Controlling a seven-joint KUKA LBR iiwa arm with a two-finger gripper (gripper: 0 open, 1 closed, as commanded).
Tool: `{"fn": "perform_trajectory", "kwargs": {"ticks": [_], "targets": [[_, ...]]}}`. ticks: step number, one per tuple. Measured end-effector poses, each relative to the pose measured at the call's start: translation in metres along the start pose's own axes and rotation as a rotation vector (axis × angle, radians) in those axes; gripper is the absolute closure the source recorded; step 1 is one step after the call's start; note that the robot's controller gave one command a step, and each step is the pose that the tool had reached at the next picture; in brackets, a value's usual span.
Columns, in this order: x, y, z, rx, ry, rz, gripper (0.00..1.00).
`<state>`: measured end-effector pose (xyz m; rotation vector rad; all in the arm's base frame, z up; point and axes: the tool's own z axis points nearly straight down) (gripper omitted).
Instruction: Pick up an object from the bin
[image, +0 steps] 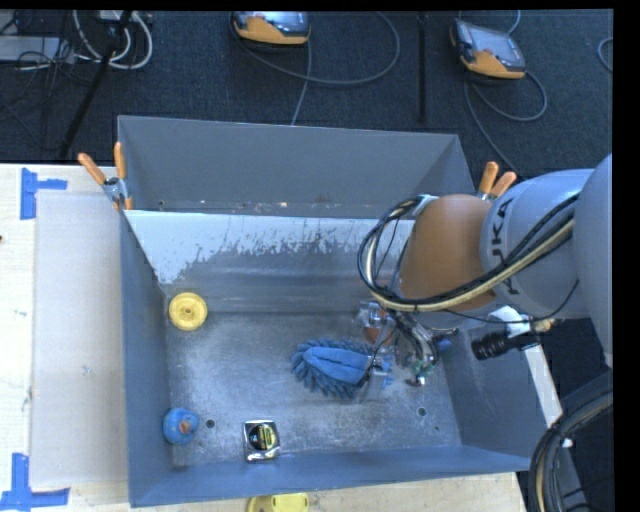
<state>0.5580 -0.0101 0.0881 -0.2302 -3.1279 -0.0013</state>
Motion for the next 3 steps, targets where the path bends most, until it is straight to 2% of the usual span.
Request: {"fn": "perform_trajectory", "kwargs": {"ticks": [1, 2, 3], "targets": [[-0.010, 0.003, 0.019, 0.001, -0.004, -0.124, 1.00], [-0.010, 0.003, 0.019, 0.001, -0.004, -0.125, 1.00], [-0.009, 0.011, -0.095, 0.001, -0.006, -0.140, 1.00]]}}
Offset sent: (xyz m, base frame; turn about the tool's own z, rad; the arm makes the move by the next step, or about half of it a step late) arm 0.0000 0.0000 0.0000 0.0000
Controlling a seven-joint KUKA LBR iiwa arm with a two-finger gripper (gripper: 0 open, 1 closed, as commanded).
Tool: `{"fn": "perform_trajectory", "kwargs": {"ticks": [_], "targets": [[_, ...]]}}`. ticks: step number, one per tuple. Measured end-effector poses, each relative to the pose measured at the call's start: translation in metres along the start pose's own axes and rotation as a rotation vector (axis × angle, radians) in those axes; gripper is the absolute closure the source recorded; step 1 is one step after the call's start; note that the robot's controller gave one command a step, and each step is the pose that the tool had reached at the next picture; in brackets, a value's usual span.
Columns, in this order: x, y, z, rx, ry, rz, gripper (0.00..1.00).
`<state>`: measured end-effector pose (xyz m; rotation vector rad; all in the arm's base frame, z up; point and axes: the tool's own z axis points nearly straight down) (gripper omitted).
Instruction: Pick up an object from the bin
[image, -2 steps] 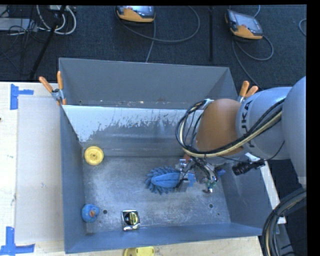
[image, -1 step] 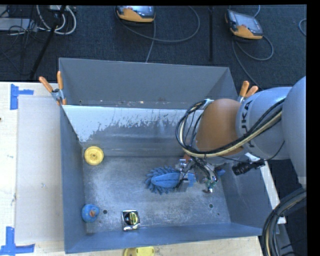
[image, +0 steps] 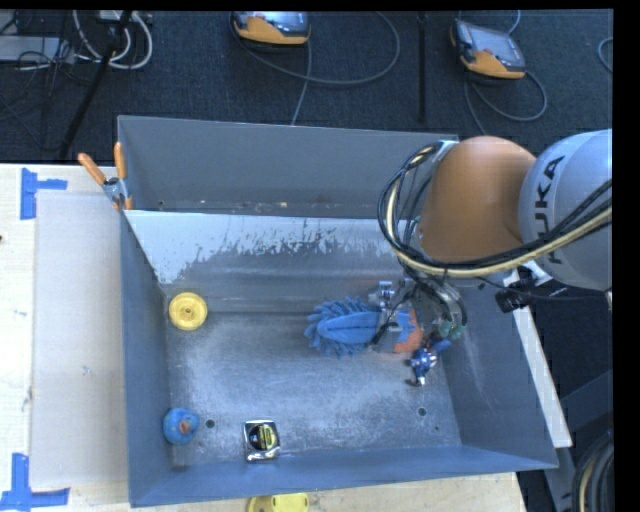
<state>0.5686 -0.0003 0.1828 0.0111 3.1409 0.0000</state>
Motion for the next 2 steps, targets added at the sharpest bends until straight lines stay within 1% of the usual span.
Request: {"fn": "perform_trajectory", "kwargs": {"ticks": [1, 2], "targets": [[0.000, 0.000, 0.000, 0.000, 0.000, 0.000, 1.00], [-0.047, 0.017, -0.044, 0.000, -0.001, -0.051, 1.00]]}}
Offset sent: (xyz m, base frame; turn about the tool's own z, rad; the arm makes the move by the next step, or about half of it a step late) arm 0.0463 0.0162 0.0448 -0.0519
